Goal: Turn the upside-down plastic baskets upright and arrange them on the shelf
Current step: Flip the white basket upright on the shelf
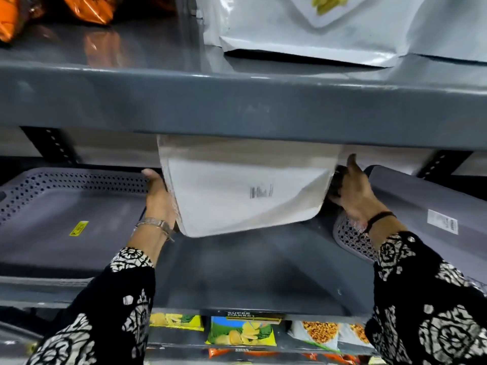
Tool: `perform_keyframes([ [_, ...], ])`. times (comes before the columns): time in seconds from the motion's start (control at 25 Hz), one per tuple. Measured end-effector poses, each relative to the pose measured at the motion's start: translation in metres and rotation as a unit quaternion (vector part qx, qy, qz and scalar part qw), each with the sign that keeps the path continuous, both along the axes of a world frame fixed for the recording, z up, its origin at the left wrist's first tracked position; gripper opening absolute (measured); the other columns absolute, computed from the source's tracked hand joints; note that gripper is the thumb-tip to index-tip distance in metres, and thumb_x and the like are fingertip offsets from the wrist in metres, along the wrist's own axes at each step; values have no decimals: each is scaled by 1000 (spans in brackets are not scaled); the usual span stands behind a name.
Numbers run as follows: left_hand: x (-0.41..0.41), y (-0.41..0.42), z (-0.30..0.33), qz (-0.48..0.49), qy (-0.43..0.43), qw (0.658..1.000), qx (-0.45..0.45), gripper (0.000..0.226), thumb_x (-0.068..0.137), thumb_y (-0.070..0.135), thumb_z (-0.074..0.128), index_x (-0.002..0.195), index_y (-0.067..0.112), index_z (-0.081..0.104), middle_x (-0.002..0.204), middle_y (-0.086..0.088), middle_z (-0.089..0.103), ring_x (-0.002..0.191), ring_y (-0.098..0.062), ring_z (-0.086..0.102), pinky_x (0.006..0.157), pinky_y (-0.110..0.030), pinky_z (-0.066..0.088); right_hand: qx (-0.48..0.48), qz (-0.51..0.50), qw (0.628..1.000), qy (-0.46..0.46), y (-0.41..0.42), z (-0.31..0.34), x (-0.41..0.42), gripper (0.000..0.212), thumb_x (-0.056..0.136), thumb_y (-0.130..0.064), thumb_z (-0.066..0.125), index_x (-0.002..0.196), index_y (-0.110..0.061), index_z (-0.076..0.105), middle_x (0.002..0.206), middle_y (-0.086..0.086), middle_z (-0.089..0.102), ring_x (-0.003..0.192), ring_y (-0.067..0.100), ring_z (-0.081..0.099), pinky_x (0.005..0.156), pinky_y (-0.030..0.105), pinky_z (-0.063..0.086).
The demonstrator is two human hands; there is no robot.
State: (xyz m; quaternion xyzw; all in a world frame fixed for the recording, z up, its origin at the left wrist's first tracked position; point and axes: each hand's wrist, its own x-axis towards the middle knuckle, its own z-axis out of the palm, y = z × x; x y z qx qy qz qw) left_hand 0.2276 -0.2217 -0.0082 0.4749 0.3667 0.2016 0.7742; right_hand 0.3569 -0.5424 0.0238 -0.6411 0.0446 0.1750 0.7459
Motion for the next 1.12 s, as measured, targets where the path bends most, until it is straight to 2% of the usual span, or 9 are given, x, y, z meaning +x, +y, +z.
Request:
perform_keyframes([
  [0.08,-15,-19,26,-36,-52,997,-37,72,83,70,22,97,23,75,109,-6,73,106,-28,63,93,-49,50,50,42,998,7,-9,5,-15,59,88,-60,20,99,-21,64,89,0,68,86,19,63,83,29,49],
  [0.16,-26,-21,30,-130,-55,990,-20,58,84,60,36,58,22,73,69,-4,76,71,-26,69,64,-41,58,65,80,994,26,-17,1,-29,69,88,-59,21,66,-19,74,70,5,75,65,22,71,57,29,58],
  [0.36,-41,1,11,-183,97,978,18,21,91,19,47,76,10,59,51,-7,70,38,-18,65,60,-33,49,80,120,986,81,-29,-27,-47,46,91,-20,38,59,-14,71,57,6,72,52,20,69,47,24,55],
  [0.44,-42,4,6,-223,150,961,62,16,91,4,44,99,4,58,85,-13,72,66,-23,72,74,-42,53,67,125,987,82,-32,-39,-51,45,89,-8,36,60,-15,69,54,1,71,50,15,67,47,22,54],
  [0.52,-41,11,-6,-232,180,948,124,42,88,-9,42,127,4,49,118,-15,59,106,-30,59,100,-51,43,46,113,990,75,-31,-46,-59,33,90,-4,35,83,-14,66,59,-2,74,53,13,69,48,23,56],
  [0.64,-40,17,-24,-230,183,930,219,61,89,-5,44,143,21,31,146,-8,41,133,-29,41,110,-56,31,19,54,997,53,-31,-54,-67,27,92,0,36,91,-11,60,56,-5,73,50,9,68,44,18,53],
  [0.88,-38,6,-28,-228,225,877,358,54,96,10,41,146,21,26,153,-14,31,137,-37,35,111,-48,36,-20,2,999,50,-24,-61,-78,37,95,-5,35,130,-10,45,85,-1,64,73,15,60,60,26,50],
  [1.0,-38,6,-33,-226,234,865,382,54,97,11,39,147,23,24,156,-10,24,136,-37,35,110,-46,37,-29,-8,998,52,-22,-63,-82,36,95,-6,36,130,-11,44,86,-1,58,74,14,55,53,20,52],
  [1.12,-39,7,-40,-229,225,865,385,54,97,8,36,147,24,23,154,-8,28,137,-32,36,110,-48,36,-30,-14,998,49,-23,-70,-81,36,95,-9,38,130,-12,45,91,-4,59,81,14,56,70,25,47],
])
